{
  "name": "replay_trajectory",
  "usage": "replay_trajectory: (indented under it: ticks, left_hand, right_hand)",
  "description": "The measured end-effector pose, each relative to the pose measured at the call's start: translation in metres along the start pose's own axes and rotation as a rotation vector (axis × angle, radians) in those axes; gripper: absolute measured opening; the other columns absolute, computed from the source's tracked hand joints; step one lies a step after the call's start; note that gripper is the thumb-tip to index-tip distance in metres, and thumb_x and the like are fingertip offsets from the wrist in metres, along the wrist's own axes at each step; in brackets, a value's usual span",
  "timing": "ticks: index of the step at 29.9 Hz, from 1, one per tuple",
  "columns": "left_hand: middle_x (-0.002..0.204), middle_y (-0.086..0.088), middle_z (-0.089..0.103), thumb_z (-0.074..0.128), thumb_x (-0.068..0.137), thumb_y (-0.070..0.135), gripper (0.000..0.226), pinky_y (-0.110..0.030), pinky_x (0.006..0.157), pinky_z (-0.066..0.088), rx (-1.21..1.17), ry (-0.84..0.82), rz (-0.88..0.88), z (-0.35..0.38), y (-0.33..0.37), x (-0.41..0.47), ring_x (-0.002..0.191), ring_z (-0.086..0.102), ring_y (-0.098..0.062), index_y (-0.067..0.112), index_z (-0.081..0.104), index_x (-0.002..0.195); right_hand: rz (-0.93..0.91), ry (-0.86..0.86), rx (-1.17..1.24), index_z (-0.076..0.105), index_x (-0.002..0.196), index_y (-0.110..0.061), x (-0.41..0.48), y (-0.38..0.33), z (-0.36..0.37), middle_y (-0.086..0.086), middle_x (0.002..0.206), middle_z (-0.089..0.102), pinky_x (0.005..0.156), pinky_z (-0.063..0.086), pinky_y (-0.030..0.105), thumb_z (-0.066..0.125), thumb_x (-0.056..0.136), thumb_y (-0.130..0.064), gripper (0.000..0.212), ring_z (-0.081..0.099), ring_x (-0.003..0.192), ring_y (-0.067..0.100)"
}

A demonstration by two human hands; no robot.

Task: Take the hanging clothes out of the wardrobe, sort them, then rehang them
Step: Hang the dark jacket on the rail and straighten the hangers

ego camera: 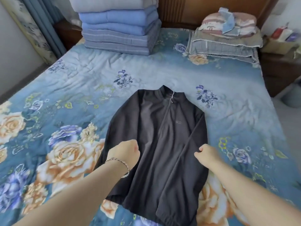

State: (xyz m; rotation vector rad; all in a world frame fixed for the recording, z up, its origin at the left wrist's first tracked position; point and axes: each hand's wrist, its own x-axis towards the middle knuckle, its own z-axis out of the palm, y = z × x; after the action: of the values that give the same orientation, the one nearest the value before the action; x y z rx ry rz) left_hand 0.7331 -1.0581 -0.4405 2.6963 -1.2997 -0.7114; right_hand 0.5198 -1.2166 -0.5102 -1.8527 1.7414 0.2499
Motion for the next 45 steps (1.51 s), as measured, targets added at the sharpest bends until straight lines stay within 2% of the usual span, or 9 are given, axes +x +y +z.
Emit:
replay_trajectory:
  ticks: [4, 9, 16, 20, 24, 29, 33, 37, 45]
  left_hand:
    - [0.091, 0.005, 0.060, 0.036, 0.089, 0.015, 0.024, -0.025, 0.069, 0.039, -0.046, -0.066, -0.005, 0.053, 0.012, 0.079, 0.079, 0.052, -0.022, 0.021, 0.057, 0.098]
    - [0.089, 0.006, 0.060, 0.038, 0.090, 0.016, 0.023, -0.024, 0.069, 0.041, -0.073, -0.076, 0.042, 0.103, 0.025, 0.157, 0.080, 0.056, -0.021, 0.023, 0.057, 0.100]
    - [0.089, 0.005, 0.065, 0.040, 0.087, 0.014, 0.025, -0.027, 0.074, 0.048, -0.182, -0.044, 0.068, 0.128, 0.044, 0.245, 0.084, 0.061, -0.023, 0.029, 0.058, 0.096]
    - [0.091, 0.003, 0.065, 0.041, 0.086, 0.013, 0.025, -0.030, 0.076, 0.051, -0.214, -0.032, 0.078, 0.130, 0.052, 0.286, 0.085, 0.061, -0.023, 0.026, 0.060, 0.094]
    - [0.086, 0.002, 0.066, 0.041, 0.085, 0.012, 0.022, -0.038, 0.080, 0.055, -0.312, -0.051, 0.079, 0.132, 0.049, 0.308, 0.080, 0.065, -0.024, 0.027, 0.057, 0.085]
    - [0.083, 0.003, 0.066, 0.042, 0.086, 0.012, 0.026, -0.039, 0.079, 0.055, -0.348, -0.052, 0.052, 0.128, 0.039, 0.315, 0.078, 0.066, -0.024, 0.030, 0.053, 0.071]
    - [0.080, 0.004, 0.065, 0.042, 0.087, 0.012, 0.023, -0.037, 0.078, 0.054, -0.330, -0.051, 0.032, 0.111, 0.029, 0.301, 0.079, 0.064, -0.023, 0.028, 0.055, 0.077]
    - [0.080, 0.005, 0.065, 0.043, 0.086, 0.014, 0.026, -0.035, 0.080, 0.053, -0.354, -0.046, 0.018, 0.079, 0.018, 0.274, 0.077, 0.064, -0.021, 0.034, 0.051, 0.071]
    - [0.081, 0.005, 0.066, 0.044, 0.086, 0.014, 0.026, -0.030, 0.076, 0.053, -0.366, 0.013, -0.006, -0.019, -0.013, 0.184, 0.080, 0.065, -0.022, 0.033, 0.052, 0.070]
  right_hand:
    - [0.123, 0.005, 0.078, 0.054, 0.106, -0.001, 0.084, 0.011, 0.033, 0.018, 0.119, 0.052, 0.075, 0.040, 0.030, 0.054, 0.086, -0.030, 0.036, 0.055, 0.100, 0.032]
    - [0.238, 0.078, 0.167, 0.041, 0.133, 0.004, 0.182, 0.009, 0.047, 0.021, 0.137, 0.043, 0.103, 0.038, 0.037, 0.058, 0.088, -0.034, 0.061, 0.040, 0.128, 0.033]
    - [0.239, 0.182, 0.515, 0.021, 0.145, -0.004, 0.275, 0.004, 0.043, 0.011, 0.150, 0.029, 0.109, 0.031, 0.038, 0.068, 0.083, -0.031, 0.083, 0.033, 0.137, 0.028]
    - [0.146, 0.231, 0.761, 0.035, 0.140, -0.008, 0.323, -0.015, 0.038, 0.007, 0.142, 0.044, 0.109, 0.034, 0.032, 0.067, 0.083, -0.027, 0.068, 0.043, 0.130, 0.023]
    - [0.248, 0.217, 1.040, 0.051, 0.130, -0.012, 0.348, -0.030, 0.021, -0.003, 0.127, 0.055, 0.103, 0.036, 0.026, 0.071, 0.079, -0.039, 0.061, 0.050, 0.120, 0.017]
    - [0.073, 0.144, 0.626, 0.064, 0.116, -0.015, 0.343, -0.056, 0.004, 0.005, 0.102, 0.061, 0.081, 0.047, 0.025, 0.057, 0.085, -0.005, 0.033, 0.054, 0.087, 0.017]
    - [0.039, -0.061, 0.339, 0.060, 0.080, -0.013, 0.312, -0.091, -0.015, 0.011, 0.080, 0.058, 0.064, 0.040, 0.026, 0.051, 0.078, -0.009, 0.010, 0.051, 0.072, 0.023]
    - [0.003, -0.205, 0.241, 0.044, 0.063, -0.010, 0.263, -0.129, -0.043, 0.011, 0.063, 0.044, 0.055, 0.030, 0.023, 0.040, 0.074, 0.000, 0.015, 0.042, 0.058, 0.023]
    - [-0.328, -0.014, 0.377, 0.059, 0.089, -0.009, 0.120, -0.173, -0.075, 0.001, 0.065, 0.049, 0.040, 0.032, 0.011, 0.043, 0.081, 0.011, 0.027, 0.041, 0.056, 0.011]
